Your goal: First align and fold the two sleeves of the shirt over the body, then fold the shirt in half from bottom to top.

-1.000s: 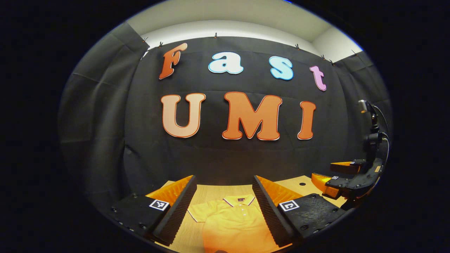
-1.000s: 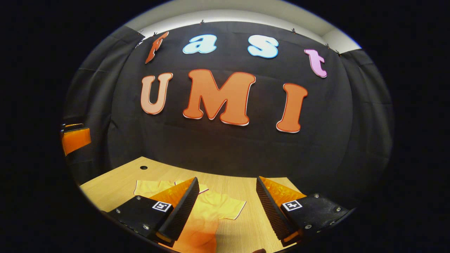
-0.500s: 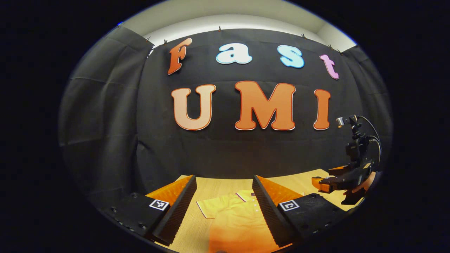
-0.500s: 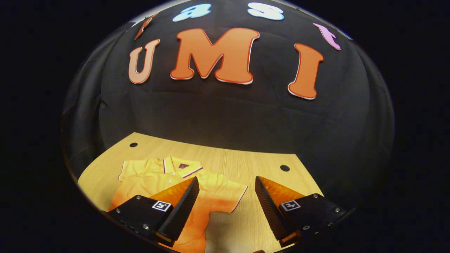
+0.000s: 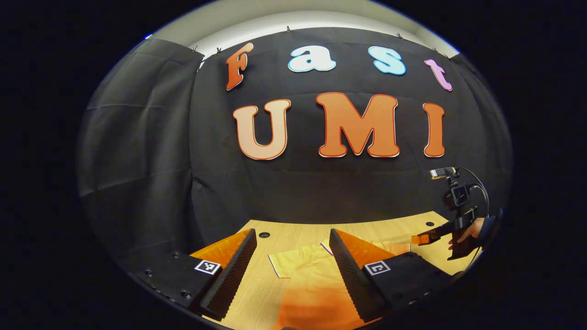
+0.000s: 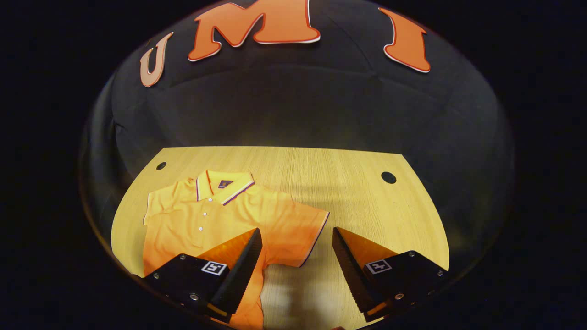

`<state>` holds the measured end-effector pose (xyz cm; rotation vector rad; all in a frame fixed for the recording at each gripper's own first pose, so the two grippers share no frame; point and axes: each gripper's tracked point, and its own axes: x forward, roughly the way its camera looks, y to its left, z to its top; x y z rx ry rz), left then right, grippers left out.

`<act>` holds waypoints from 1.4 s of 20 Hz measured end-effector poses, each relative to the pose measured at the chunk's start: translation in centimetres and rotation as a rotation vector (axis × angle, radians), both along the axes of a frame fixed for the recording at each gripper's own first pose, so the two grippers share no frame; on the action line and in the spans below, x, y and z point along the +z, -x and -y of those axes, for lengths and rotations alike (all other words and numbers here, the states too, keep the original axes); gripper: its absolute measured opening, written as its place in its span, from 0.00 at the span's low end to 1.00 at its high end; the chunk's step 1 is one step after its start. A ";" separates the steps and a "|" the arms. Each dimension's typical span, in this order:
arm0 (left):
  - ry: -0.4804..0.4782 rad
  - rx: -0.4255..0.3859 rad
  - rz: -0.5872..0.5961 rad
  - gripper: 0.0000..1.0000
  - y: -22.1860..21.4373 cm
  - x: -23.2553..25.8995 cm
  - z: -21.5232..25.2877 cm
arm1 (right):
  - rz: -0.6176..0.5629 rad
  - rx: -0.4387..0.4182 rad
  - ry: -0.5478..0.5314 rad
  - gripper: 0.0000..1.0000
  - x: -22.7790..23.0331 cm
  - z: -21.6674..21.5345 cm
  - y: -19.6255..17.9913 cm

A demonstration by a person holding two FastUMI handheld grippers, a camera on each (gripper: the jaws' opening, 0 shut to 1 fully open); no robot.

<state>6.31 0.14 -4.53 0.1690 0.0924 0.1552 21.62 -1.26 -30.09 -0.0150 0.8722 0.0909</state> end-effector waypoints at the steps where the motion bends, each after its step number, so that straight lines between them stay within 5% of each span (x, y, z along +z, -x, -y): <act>1: -0.003 0.003 -0.009 0.98 0.0 -0.1 -0.1 | -0.031 -0.006 -0.001 0.93 -0.7 0.3 -0.4; 6: 0.021 0.060 -0.045 0.96 1.3 -2.1 -1.4 | -0.200 -0.026 -0.021 0.83 -4.6 1.3 -1.5; 15: 0.085 0.190 -0.120 0.97 4.4 -5.0 -3.6 | -0.483 -0.078 -0.036 0.87 -11.4 2.0 -2.8; 18: 0.081 0.212 -0.142 0.97 4.7 -5.8 -3.7 | -0.566 -0.112 -0.094 0.70 -13.1 1.1 -2.6; 21: 0.076 0.237 -0.159 0.97 4.9 -6.3 -4.1 | -0.583 -0.113 -0.027 0.70 -14.0 1.8 -3.0; 22: 0.075 0.242 -0.160 0.97 4.9 -6.4 -4.1 | -0.591 -0.127 0.001 0.50 -14.1 2.2 -3.0; 25: 0.088 0.245 -0.161 0.96 4.6 -6.5 -4.0 | -0.580 -0.142 -0.053 0.18 -14.1 1.9 -3.7; 28: 0.098 0.231 -0.165 0.98 4.8 -6.7 -4.0 | -0.563 -0.095 -0.105 0.06 -13.5 1.0 -4.0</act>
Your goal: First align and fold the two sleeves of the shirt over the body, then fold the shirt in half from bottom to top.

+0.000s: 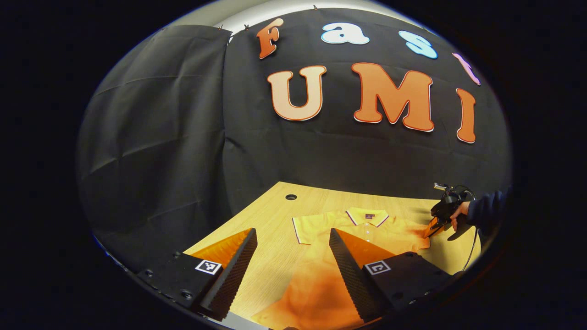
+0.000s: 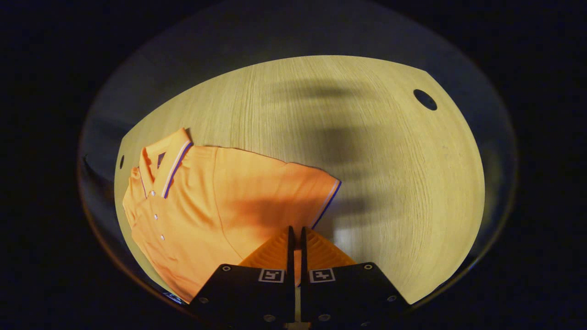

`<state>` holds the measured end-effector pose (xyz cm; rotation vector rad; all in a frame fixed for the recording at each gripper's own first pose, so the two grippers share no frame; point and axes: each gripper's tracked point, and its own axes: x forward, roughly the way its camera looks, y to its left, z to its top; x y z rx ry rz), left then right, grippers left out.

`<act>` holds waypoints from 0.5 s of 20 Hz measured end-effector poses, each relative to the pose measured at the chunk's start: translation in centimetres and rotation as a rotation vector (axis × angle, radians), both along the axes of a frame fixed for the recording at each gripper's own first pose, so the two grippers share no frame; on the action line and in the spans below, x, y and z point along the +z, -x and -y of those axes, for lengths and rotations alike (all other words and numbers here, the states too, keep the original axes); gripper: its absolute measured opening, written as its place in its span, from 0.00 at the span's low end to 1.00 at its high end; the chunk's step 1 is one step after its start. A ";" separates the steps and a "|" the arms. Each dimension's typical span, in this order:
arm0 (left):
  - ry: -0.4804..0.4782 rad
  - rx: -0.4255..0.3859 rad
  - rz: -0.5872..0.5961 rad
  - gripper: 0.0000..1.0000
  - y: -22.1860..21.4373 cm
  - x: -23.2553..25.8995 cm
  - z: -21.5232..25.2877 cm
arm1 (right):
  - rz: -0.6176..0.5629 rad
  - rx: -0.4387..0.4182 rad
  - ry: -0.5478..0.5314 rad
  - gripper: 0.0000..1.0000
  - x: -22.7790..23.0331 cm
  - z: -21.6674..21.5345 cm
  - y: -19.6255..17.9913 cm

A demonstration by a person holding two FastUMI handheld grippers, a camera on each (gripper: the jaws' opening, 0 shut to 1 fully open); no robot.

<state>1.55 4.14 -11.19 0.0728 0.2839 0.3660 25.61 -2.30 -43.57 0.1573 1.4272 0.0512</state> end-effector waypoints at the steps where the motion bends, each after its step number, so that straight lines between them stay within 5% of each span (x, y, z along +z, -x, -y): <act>1: 0.002 -0.004 -0.004 0.97 0.0 0.0 0.0 | 0.015 0.001 -0.026 0.01 0.7 -0.6 -0.3; 10: 0.019 -0.009 -0.026 0.97 0.0 -0.1 0.2 | 0.084 0.058 -0.175 0.00 6.6 -6.2 -2.2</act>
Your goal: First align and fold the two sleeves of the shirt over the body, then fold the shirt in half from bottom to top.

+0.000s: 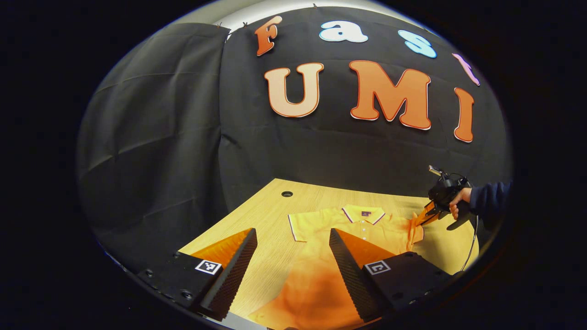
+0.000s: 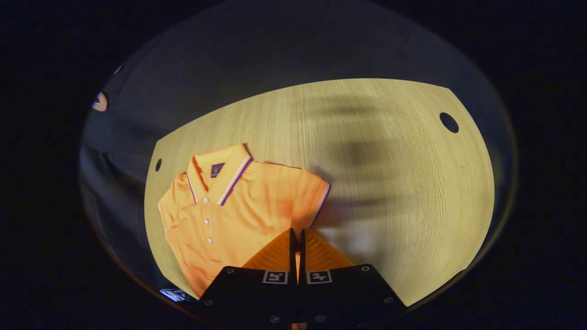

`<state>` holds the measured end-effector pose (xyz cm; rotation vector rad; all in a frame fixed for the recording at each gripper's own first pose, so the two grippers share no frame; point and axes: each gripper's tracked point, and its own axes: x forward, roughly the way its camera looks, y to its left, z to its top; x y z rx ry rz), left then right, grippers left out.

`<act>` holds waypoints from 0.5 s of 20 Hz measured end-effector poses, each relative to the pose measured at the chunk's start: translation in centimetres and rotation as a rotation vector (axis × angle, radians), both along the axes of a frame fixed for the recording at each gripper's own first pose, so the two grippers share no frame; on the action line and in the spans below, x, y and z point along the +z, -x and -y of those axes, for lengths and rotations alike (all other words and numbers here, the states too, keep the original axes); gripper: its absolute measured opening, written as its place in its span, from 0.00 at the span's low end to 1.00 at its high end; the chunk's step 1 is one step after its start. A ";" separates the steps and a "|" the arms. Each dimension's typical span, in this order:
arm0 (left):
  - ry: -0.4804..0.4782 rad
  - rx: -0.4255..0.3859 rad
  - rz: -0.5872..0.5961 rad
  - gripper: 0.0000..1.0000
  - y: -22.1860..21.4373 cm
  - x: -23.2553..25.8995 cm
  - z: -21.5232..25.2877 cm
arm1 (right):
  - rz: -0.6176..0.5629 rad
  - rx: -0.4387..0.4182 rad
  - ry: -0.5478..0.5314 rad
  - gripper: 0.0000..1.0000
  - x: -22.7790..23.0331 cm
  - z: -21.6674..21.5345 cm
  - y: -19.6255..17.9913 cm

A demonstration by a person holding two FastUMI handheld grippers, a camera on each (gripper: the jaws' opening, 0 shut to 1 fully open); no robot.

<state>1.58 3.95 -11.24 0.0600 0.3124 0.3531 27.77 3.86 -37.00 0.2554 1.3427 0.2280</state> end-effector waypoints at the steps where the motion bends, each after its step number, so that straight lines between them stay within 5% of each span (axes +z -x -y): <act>1: 0.004 0.005 -0.003 0.97 0.0 0.0 0.0 | 0.005 0.013 -0.021 0.00 0.6 -0.9 -0.2; 8: 0.020 0.051 -0.020 0.97 0.0 -0.8 -0.5 | -0.004 0.057 -0.123 0.04 1.5 -6.6 -0.6; 10: 0.024 0.067 -0.029 0.97 0.0 -1.2 -0.8 | -0.010 0.072 -0.141 0.13 1.2 -7.5 -0.4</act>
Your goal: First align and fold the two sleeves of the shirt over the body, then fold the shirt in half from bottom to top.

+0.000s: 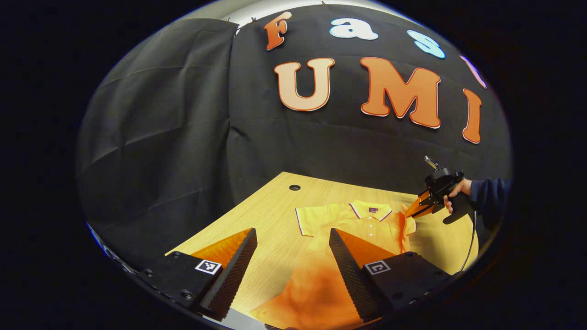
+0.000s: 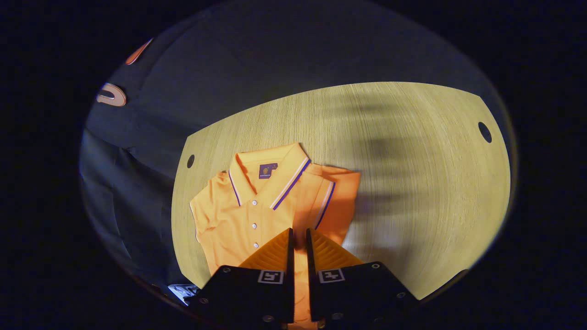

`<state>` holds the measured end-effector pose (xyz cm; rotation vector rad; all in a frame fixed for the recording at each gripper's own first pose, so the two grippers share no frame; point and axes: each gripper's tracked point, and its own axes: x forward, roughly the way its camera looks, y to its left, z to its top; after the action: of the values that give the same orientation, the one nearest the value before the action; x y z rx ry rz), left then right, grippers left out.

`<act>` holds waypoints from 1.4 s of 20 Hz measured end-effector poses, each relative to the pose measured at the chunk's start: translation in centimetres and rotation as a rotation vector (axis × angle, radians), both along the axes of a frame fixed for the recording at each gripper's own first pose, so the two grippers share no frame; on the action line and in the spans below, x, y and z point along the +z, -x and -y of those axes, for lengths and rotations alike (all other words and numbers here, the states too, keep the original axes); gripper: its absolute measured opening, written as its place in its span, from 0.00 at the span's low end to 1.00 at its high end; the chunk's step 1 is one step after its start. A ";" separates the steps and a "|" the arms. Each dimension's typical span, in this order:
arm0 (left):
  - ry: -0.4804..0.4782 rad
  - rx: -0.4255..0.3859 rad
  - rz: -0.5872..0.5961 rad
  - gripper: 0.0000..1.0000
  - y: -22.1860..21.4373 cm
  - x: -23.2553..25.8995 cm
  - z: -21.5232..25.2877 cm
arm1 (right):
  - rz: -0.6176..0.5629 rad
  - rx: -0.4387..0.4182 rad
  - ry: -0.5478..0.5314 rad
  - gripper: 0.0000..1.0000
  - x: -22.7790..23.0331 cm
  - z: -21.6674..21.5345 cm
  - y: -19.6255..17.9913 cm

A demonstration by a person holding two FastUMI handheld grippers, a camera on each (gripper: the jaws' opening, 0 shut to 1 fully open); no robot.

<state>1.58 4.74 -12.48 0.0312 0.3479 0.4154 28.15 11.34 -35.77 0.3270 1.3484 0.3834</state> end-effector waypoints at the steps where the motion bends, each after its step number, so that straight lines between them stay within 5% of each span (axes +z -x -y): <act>1: 0.003 0.008 -0.005 0.97 0.0 -0.2 -0.1 | -0.003 0.007 -0.011 0.20 -0.2 -0.4 0.1; 4: 0.042 0.023 -0.013 0.97 -0.1 -0.9 -0.5 | 0.008 0.034 -0.048 0.46 -0.1 -1.4 0.3; 6: 0.087 0.040 -0.029 0.97 -0.2 -1.6 -1.0 | 0.035 0.079 -0.047 0.50 0.1 -1.2 0.6; 8: 0.126 0.052 -0.067 0.98 -1.2 -2.3 -1.7 | 0.074 0.099 -0.021 0.78 0.2 -0.6 1.1; 10: 0.164 0.029 -0.101 0.98 -3.4 -2.9 -2.1 | 0.093 0.086 -0.038 0.92 1.1 -0.5 1.5; 13: 0.239 0.005 -0.208 0.98 -6.5 -5.5 -2.8 | 0.097 0.056 -0.097 0.98 2.8 -0.9 3.0; 14: 0.280 -0.015 -0.237 0.98 -7.4 -6.4 -2.6 | 0.110 0.045 -0.099 0.89 3.3 -0.8 3.4; 15: 0.322 -0.035 -0.261 0.98 -8.6 -7.2 -2.8 | 0.129 0.035 -0.091 0.98 3.8 -0.6 3.9; 18: 0.458 -0.107 -0.367 0.98 -11.4 -9.7 -2.4 | 0.165 -0.033 -0.070 0.98 5.5 0.1 6.0; 28: 0.542 -0.087 -0.668 0.98 -19.5 -16.9 -8.2 | 0.262 -0.237 0.060 0.98 9.4 3.6 15.5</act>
<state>21.11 12.96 -29.38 -0.3502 1.1051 0.2024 12.69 7.69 -26.40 0.3686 1.0495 0.1795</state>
